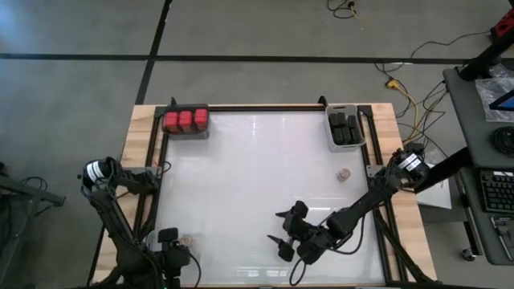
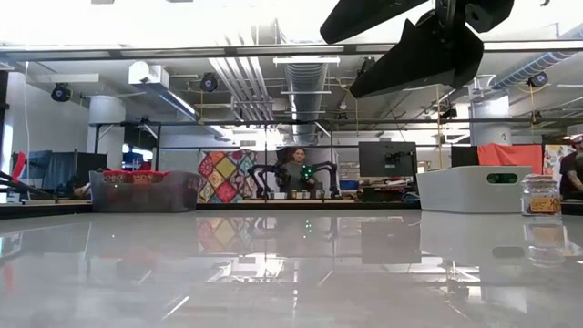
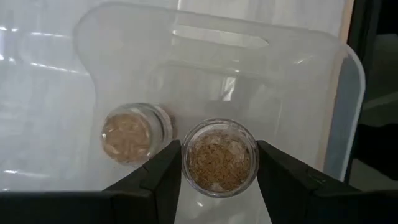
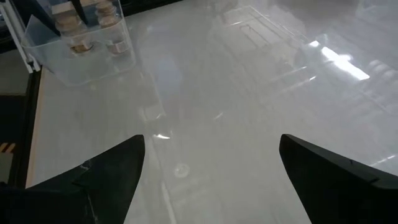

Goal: Sort spices by type
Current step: Put the brown seasoning bottle into the transparent bin

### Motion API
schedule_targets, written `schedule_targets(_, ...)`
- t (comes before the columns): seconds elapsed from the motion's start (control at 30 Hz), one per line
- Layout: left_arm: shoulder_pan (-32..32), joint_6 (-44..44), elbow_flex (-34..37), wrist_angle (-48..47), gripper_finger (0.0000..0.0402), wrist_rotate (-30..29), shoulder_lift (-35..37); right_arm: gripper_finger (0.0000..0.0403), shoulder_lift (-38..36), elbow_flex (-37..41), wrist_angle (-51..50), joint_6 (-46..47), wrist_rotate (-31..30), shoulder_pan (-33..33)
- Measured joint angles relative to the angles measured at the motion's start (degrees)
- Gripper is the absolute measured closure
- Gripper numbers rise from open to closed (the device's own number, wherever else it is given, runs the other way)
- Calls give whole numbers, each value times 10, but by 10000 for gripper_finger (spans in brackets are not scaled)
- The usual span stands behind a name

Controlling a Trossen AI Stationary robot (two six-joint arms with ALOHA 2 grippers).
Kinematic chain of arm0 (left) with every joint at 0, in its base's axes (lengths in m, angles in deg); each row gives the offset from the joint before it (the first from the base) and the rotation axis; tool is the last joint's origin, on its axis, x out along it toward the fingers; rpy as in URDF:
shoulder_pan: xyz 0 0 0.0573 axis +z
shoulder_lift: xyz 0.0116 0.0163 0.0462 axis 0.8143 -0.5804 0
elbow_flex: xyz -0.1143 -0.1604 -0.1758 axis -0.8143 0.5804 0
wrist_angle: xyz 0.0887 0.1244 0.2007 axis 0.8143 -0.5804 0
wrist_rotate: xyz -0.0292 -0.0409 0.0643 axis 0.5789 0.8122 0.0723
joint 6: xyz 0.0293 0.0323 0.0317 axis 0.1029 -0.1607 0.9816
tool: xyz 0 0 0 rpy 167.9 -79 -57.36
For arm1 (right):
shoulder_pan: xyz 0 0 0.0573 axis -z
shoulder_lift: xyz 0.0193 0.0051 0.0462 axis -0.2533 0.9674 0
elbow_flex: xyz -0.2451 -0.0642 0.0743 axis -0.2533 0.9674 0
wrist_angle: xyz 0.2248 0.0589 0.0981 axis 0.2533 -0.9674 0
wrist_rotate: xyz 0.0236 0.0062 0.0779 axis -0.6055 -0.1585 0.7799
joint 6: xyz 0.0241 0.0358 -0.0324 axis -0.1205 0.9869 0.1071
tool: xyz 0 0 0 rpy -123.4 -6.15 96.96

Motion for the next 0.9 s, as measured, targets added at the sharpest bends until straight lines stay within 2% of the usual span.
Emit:
schedule_targets(0.33,0,56,40,79,237,-5,4,39,0,0,0,-1,0,0)
schedule_targets(0.9,-1,112,51,101,229,-4,7,39,0,0,0,7,0,0)
